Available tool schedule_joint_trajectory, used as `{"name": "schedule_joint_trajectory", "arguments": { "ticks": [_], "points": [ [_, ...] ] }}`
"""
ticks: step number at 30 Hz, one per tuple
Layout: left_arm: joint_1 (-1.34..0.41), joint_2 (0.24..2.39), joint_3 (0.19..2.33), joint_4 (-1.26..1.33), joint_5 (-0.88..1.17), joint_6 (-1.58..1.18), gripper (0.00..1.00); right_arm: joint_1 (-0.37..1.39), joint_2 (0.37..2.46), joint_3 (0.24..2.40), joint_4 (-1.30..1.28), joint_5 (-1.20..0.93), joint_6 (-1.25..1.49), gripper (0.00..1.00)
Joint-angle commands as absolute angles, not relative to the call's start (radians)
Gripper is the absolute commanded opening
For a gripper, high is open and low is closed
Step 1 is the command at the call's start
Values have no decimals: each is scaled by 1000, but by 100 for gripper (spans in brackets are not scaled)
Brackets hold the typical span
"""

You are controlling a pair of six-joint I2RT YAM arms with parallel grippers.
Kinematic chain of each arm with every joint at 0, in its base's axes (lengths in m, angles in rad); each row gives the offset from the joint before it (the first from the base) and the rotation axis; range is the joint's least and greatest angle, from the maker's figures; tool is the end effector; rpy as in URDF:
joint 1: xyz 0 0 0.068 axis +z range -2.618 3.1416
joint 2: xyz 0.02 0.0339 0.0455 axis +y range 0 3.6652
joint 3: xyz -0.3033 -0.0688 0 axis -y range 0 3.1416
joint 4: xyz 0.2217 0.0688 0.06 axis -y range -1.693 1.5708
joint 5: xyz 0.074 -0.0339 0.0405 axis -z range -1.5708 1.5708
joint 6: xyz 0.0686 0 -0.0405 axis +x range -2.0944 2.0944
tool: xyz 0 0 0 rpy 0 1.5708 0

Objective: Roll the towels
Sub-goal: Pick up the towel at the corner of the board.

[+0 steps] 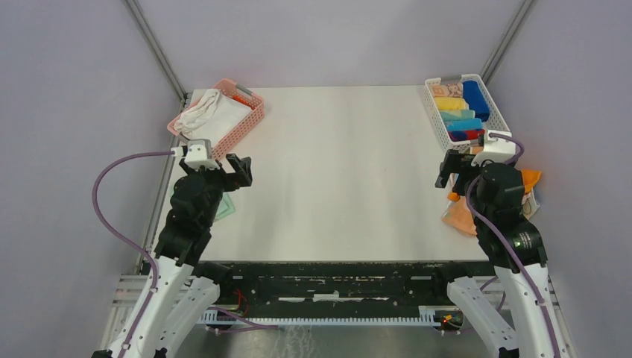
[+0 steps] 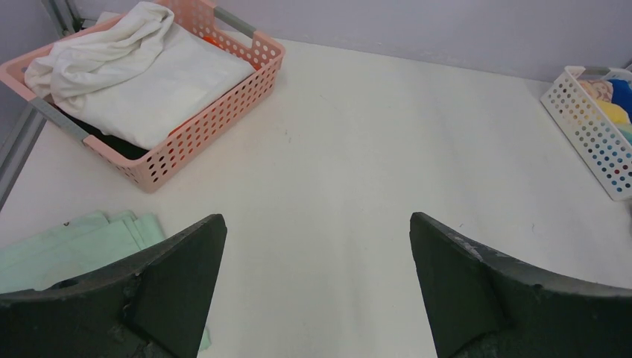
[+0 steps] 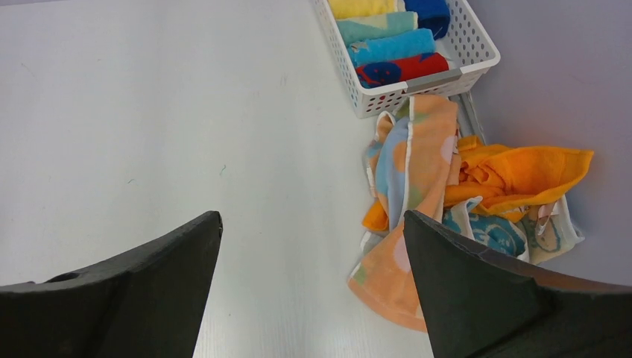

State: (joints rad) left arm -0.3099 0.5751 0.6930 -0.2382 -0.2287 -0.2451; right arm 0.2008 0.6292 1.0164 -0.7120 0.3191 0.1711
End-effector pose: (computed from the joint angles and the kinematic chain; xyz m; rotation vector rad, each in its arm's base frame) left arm 0.1175 -0.0213 0.3472 -0.1168 1.6888 -0.2229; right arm 0.0918 -0.0033 0.3869 0.1880 1.8695 -0.0473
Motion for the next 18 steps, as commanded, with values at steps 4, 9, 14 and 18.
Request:
{"name": "schedule_joint_trajectory", "arguments": {
  "ticks": [4,9,14,18],
  "points": [
    [-312,564,672,-168,-210,-250,99,198,637,1009,-686,373,206,100],
    [-311,555,681,-168,-165,-241,99,198,667,1005,-727,386,220,100],
    [-315,510,665,-166,-190,-224,99,198,709,982,-748,419,292,100],
    [-328,473,659,-163,-199,-215,99,198,812,990,-796,493,349,100]
  ]
}}
